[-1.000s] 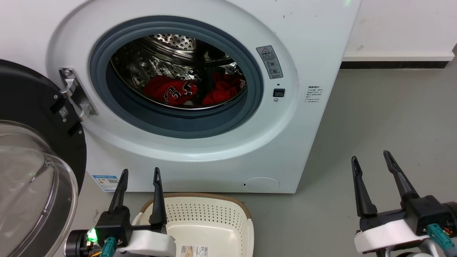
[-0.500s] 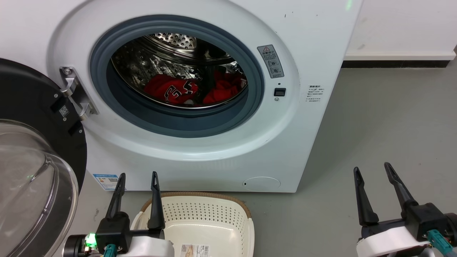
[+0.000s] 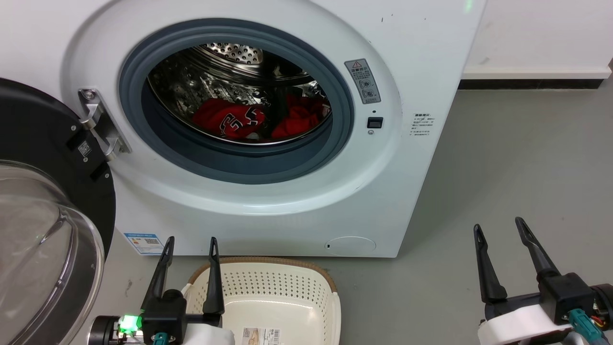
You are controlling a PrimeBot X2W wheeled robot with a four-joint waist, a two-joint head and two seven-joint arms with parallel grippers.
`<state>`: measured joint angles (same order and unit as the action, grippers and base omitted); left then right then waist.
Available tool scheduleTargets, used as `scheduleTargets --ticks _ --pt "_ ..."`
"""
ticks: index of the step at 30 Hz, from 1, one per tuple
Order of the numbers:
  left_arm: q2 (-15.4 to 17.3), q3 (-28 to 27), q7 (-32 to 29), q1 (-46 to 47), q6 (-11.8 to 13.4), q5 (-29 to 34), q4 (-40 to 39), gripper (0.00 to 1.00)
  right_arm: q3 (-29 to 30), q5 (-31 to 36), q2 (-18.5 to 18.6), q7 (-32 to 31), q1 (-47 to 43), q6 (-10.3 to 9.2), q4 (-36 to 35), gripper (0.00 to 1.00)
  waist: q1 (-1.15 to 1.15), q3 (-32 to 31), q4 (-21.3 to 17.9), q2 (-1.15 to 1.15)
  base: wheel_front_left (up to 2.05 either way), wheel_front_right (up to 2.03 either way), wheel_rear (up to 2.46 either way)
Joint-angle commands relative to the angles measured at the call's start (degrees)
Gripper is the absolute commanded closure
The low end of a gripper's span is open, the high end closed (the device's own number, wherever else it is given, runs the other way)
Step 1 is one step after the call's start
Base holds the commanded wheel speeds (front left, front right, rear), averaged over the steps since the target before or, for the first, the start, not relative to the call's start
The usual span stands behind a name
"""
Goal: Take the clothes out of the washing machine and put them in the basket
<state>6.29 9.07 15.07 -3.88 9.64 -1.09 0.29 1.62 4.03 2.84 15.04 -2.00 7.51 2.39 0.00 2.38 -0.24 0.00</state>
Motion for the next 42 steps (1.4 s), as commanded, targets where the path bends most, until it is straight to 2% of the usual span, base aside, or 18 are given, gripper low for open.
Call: scheduleTargets --ticks 1,10,16,18,22,26,31,36,40,42 --pt "-0.3 -0.2 0.2 -0.2 -0.3 0.5 0.2 0.0 0.0 -0.2 0.1 0.2 0.8 -0.04 -0.1 0.0 0.0 -0.1 0.0 0.0 0.0 0.0 0.0" --pt "-0.1 -0.4 0.2 -0.3 -1.0 0.7 0.2 0.0 -0.2 -0.4 0.1 0.2 0.9 -0.04 0.2 0.0 0.0 0.0 -0.5 0.0 0.0 0.0 0.0" --pt "1.8 -0.6 0.2 3.5 -5.2 -0.6 1.5 0.0 0.3 -1.7 0.0 0.2 3.4 -0.04 1.3 0.0 0.0 4.8 -4.4 0.0 0.0 0.0 0.0" --pt "2.9 -1.4 0.2 5.8 -7.3 -1.1 2.9 0.0 -0.4 -3.0 0.0 0.2 4.3 -0.04 0.9 0.0 0.0 7.2 -5.8 0.0 0.0 0.0 0.0" --pt "6.3 -3.1 0.2 13.1 -10.7 -1.1 7.0 0.0 -1.3 -5.4 0.0 0.2 6.6 -0.04 0.4 0.0 0.0 12.9 -8.8 0.0 0.0 0.0 0.0" --pt "11.6 -2.7 0.1 23.7 -13.9 0.7 15.4 0.0 -2.7 -5.3 0.0 0.2 8.8 -0.04 -0.3 0.0 0.0 18.9 -11.4 0.0 0.0 0.0 0.0" --pt "18.1 -1.5 -3.2 39.3 -16.0 2.4 24.9 0.0 -5.4 -6.7 0.0 0.2 11.6 -0.05 -2.1 0.0 0.0 25.9 -14.5 0.0 0.0 0.0 0.0" --pt "22.4 0.5 -11.1 53.6 -16.9 2.0 30.9 0.0 -6.1 -8.6 0.0 0.2 13.6 -0.05 -4.1 0.0 0.0 31.7 -17.0 0.0 0.0 0.0 0.0" --pt "23.7 2.0 -19.0 64.3 -17.0 -0.9 36.4 0.0 -6.4 -10.1 0.0 0.2 14.6 -0.05 -5.7 0.0 0.0 35.9 -18.5 0.0 0.0 0.0 0.0" --pt "25.7 4.4 -23.3 69.4 -17.1 -1.1 38.4 0.0 -6.7 -10.7 0.0 0.2 14.6 -0.05 -6.3 0.0 0.0 38.2 -19.2 0.0 0.0 0.0 0.0"
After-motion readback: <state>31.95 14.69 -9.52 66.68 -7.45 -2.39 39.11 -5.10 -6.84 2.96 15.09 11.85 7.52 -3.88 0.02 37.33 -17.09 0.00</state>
